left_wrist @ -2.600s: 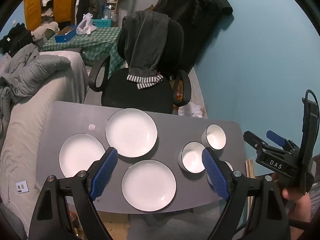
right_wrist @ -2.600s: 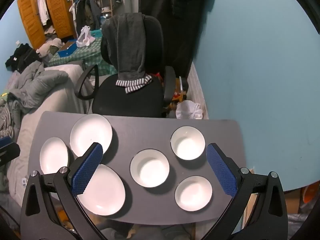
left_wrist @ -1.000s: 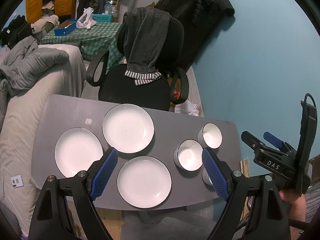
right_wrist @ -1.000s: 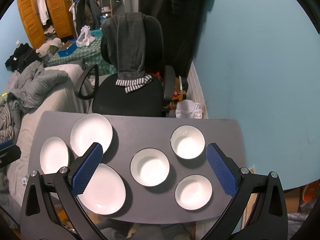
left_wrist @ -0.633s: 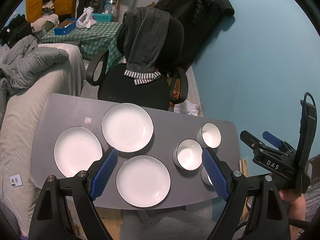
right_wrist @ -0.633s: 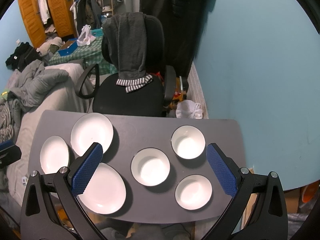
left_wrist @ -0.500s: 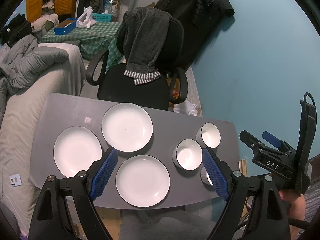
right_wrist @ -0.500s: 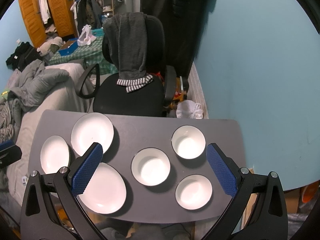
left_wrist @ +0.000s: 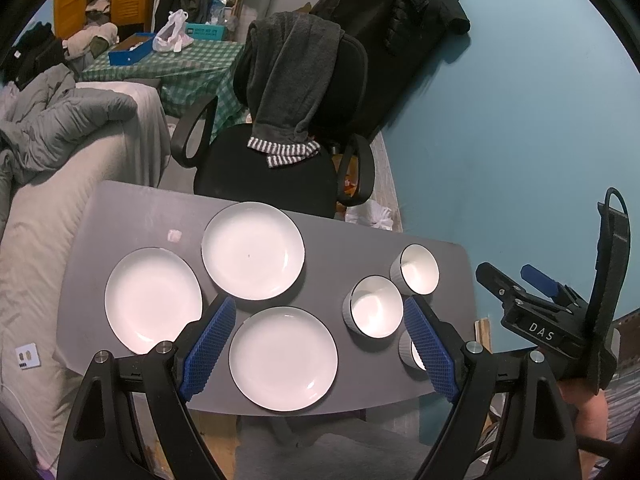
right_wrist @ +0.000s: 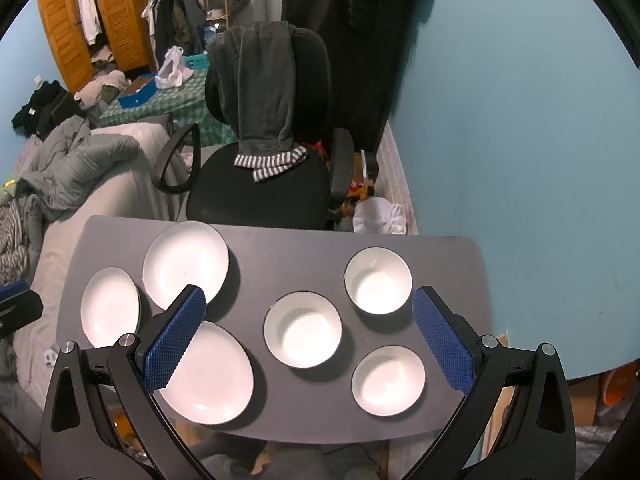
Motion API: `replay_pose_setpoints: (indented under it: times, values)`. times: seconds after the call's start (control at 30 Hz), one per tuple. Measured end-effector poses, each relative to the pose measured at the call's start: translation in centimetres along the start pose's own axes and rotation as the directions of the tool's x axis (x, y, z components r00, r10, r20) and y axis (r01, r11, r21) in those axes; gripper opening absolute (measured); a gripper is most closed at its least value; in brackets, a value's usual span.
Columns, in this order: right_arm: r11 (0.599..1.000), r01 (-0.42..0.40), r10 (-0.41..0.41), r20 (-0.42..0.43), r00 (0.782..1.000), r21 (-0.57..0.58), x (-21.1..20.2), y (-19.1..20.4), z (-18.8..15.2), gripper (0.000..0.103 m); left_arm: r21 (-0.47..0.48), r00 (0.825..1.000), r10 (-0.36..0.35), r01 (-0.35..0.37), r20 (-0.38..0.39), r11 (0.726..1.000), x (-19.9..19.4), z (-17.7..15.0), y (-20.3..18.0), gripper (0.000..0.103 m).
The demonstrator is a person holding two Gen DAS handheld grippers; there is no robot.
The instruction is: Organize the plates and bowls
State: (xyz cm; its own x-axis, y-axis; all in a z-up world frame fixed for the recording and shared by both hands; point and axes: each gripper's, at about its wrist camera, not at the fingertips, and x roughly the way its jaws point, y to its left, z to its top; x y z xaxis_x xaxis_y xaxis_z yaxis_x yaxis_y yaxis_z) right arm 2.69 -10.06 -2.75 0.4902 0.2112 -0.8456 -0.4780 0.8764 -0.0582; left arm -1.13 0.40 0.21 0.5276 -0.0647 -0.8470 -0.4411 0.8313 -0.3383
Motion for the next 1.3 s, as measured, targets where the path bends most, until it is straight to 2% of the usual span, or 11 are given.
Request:
replay_pose_setpoints:
  times: [0.27, 0.47, 0.8, 1.03, 1.3]
  values:
    - [1.000, 0.008, -0.008, -0.004, 1.000, 0.009, 0.2, 0.3, -0.7, 0.101, -0.008, 1.000, 0.012, -0.012, -0.005, 1.000, 0.3, -0.3, 0.9, 0.087]
    - [0.999, -0.040, 0.040, -0.016, 0.999, -0.002, 0.9, 0.9, -0.9, 0.101, -0.018, 0.999, 0.031, -0.032, -0.020, 0.999, 1.2, -0.6, 2.3, 0.087]
    - [0.989, -0.103, 0.097, -0.055, 0.994, -0.109, 4.4, 3.6, -0.6, 0.101, -0.018, 0.997, 0.038, -0.040, -0.070, 0.999, 3.6, -2.0, 5.8, 0.087]
    - [0.964, -0.161, 0.140, -0.112, 0.984, -0.213, 7.3, 6.5, -1.3, 0.101, -0.005, 0.995, 0.043, -0.043, -0.091, 0.999, 5.2, -3.0, 7.6, 0.087]
    - [0.927, -0.254, 0.200, -0.211, 0.957, -0.275, 11.6, 8.6, -2.7, 0.101, 0.007, 0.990, 0.037, -0.036, -0.138, 0.999, 8.2, -4.6, 9.2, 0.087]
